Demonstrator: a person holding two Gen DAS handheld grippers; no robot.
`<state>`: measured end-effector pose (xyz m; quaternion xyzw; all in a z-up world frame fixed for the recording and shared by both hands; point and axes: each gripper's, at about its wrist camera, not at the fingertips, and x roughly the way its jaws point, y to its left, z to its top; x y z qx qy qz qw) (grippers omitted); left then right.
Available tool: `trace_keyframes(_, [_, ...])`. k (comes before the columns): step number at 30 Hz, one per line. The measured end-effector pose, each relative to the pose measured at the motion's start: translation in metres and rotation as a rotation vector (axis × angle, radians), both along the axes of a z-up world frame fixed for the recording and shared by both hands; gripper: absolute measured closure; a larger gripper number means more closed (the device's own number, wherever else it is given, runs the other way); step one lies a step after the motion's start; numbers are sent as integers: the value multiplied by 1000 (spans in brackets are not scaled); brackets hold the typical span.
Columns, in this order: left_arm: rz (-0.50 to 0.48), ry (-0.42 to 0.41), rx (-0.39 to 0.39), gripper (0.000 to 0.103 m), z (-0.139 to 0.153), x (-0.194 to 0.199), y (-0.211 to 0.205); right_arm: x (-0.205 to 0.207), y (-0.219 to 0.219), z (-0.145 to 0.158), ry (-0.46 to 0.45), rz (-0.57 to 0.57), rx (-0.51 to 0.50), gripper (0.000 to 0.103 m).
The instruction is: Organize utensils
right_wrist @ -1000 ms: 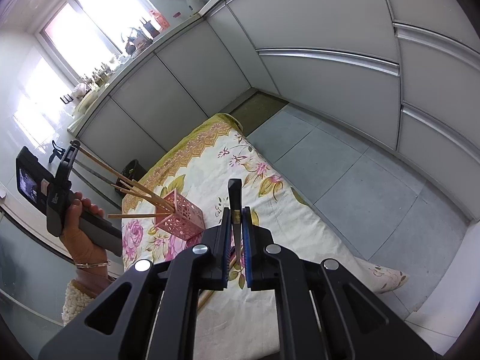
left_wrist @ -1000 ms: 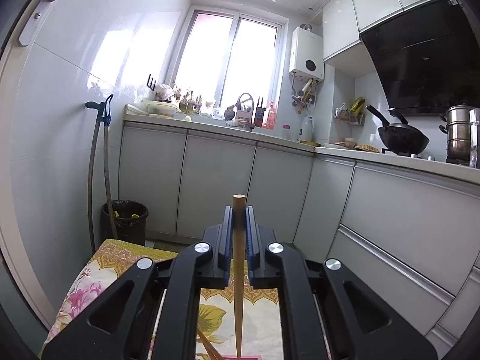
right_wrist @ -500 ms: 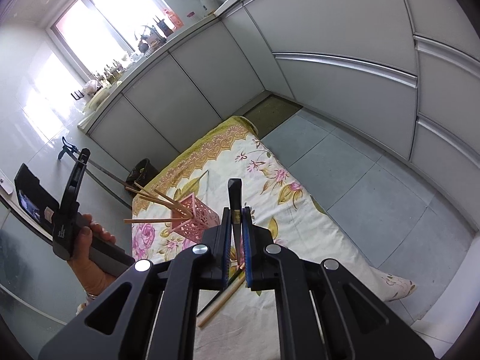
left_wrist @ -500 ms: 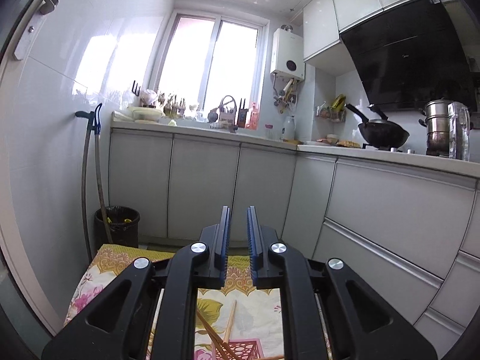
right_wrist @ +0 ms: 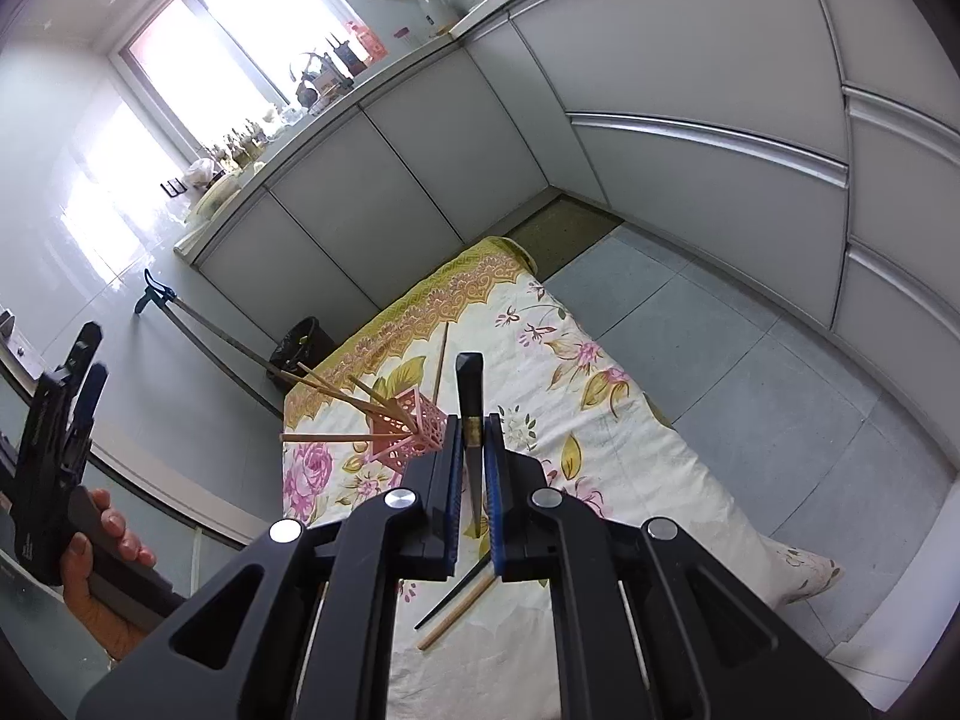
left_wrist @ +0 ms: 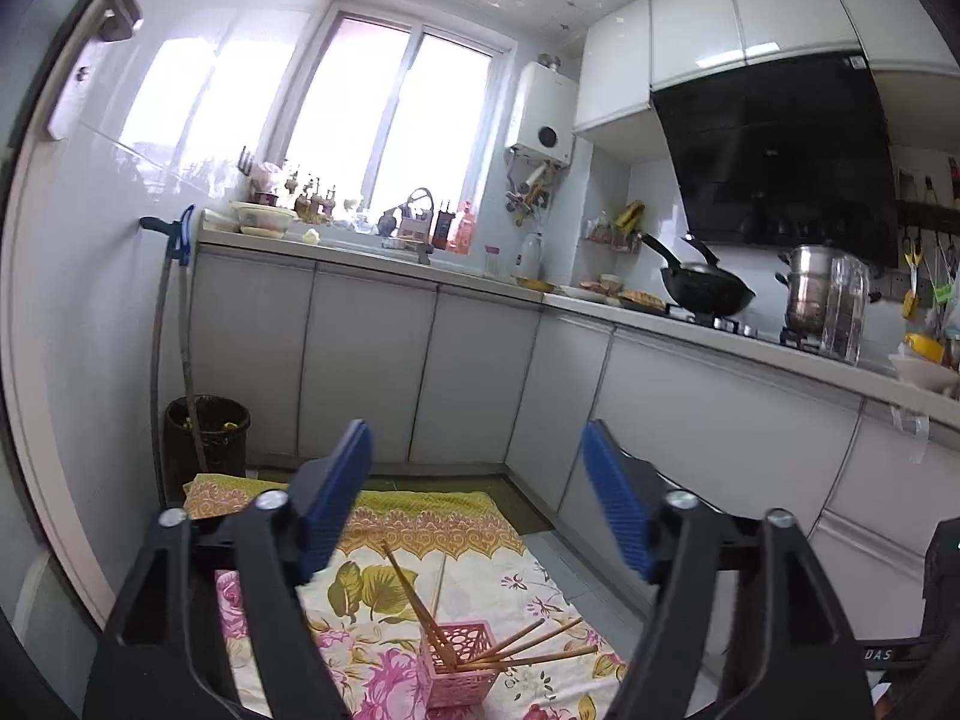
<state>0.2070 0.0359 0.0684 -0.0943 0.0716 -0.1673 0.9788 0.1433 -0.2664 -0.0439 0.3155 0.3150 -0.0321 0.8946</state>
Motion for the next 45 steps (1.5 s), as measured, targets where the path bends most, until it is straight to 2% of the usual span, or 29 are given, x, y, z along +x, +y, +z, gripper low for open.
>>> trace_keyframes(3, [56, 23, -37, 16, -3, -3, 22, 2, -4, -5, 11, -10, 13, 96])
trace_keyframes(5, [102, 90, -58, 8, -6, 12, 37, 4, -5, -9, 20, -10, 27, 96])
trace_keyframes(7, [115, 201, -88, 7, -9, 38, 52, 7, -5, -12, 21, -9, 32, 96])
trace_keyframes(10, [97, 422, -120, 7, -26, 96, 73, 14, -5, -19, 29, -7, 40, 96])
trace_keyframes(14, [12, 754, -90, 7, -67, 185, 84, 35, -8, -32, 53, -6, 67, 96])
trace_keyframes(16, [-20, 906, -103, 7, -91, 226, 89, 47, -11, -39, 63, -2, 83, 96])
trace_keyframes(19, [-35, 1029, -141, 7, -123, 274, 95, 67, -13, -50, 78, 3, 101, 95])
trace_keyframes(22, [-4, 1075, -162, 7, -140, 310, 98, 91, -12, -61, 114, 24, 100, 95])
trace_keyframes(24, [-20, 1100, -95, 7, -138, 333, 85, 106, -12, -65, 132, 34, 92, 95])
trace_keyframes(27, [-38, 1032, 27, 7, -105, 357, 52, 124, -13, -67, 149, 41, 81, 95])
trace_keyframes(30, [-84, 1020, 181, 7, -75, 376, -4, 138, -16, -70, 157, 48, 119, 95])
trace_keyframes(33, [-139, 1041, 365, 7, -76, 394, -77, 149, -23, -75, 169, 53, 192, 95])
trace_keyframes(36, [-184, 1133, 522, 8, -127, 410, -142, 158, -29, -77, 173, 73, 219, 95])
trace_keyframes(37, [-184, 1169, 573, 15, -152, 415, -158, 160, -32, -77, 166, 76, 216, 95])
trace_keyframes(40, [-192, 1318, 709, 46, -230, 427, -187, 161, -44, -73, 143, 77, 194, 95])
trace_keyframes(41, [-174, 1359, 739, 51, -251, 431, -190, 161, -49, -74, 140, 76, 198, 95])
trace_keyframes(43, [-150, 1396, 779, 51, -279, 438, -192, 164, -56, -78, 144, 83, 233, 95])
trace_keyframes(45, [-133, 1431, 786, 51, -295, 447, -191, 169, -61, -83, 156, 95, 267, 95])
